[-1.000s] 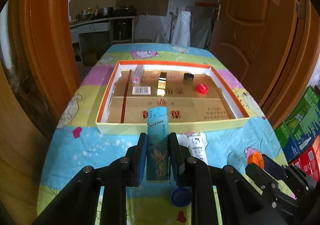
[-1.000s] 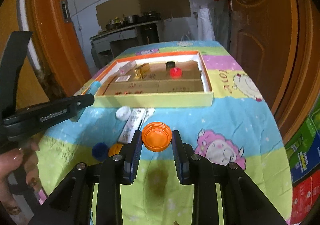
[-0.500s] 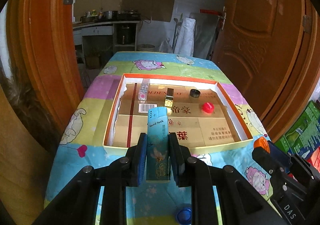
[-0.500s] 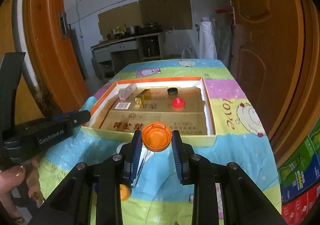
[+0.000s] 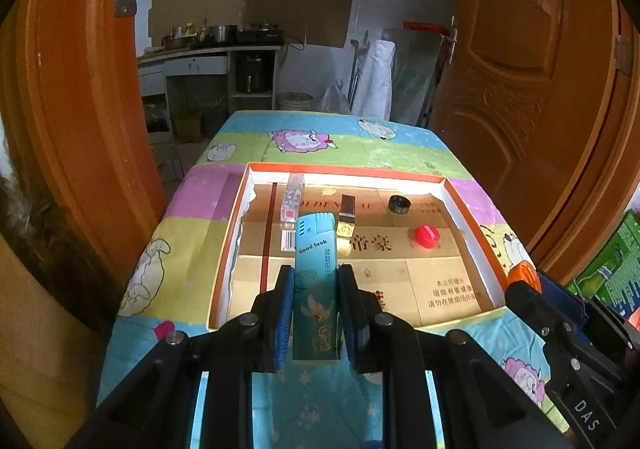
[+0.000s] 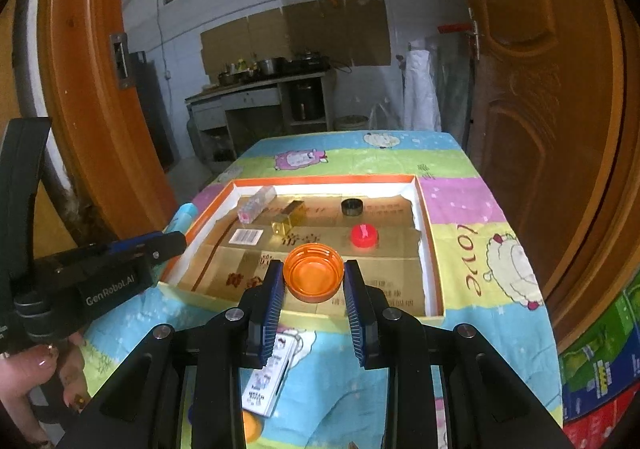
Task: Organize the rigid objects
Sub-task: 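Carry the teal tube and orange cap over the cardboard tray box with both grippers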
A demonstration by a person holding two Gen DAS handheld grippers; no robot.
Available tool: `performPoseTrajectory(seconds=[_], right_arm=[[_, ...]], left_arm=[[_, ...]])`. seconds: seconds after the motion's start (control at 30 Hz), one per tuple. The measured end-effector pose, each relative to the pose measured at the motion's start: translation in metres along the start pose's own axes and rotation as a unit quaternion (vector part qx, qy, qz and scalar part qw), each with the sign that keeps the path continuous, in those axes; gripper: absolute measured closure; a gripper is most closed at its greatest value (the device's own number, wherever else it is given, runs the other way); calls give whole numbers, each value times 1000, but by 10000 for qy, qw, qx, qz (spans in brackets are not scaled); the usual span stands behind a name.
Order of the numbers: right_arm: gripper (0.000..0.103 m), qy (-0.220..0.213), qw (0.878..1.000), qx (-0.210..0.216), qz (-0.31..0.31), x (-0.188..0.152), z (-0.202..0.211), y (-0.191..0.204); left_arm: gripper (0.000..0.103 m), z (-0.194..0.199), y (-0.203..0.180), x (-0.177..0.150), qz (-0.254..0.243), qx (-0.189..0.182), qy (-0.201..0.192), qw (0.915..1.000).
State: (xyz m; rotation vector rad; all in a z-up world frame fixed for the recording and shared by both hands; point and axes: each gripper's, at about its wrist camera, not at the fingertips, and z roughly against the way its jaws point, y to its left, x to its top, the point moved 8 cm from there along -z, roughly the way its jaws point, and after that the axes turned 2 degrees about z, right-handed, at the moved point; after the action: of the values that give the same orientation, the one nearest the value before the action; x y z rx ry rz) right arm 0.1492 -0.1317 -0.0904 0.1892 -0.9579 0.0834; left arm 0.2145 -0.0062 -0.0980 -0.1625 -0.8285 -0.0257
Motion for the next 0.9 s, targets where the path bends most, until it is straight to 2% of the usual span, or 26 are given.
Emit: performPoseTrajectory(seconds=[0.9], right_arm=[[72,-65,9999,43,133,37,-49,-1]], left_arm=[[81,-38,14,33,49,91,-38,9999]])
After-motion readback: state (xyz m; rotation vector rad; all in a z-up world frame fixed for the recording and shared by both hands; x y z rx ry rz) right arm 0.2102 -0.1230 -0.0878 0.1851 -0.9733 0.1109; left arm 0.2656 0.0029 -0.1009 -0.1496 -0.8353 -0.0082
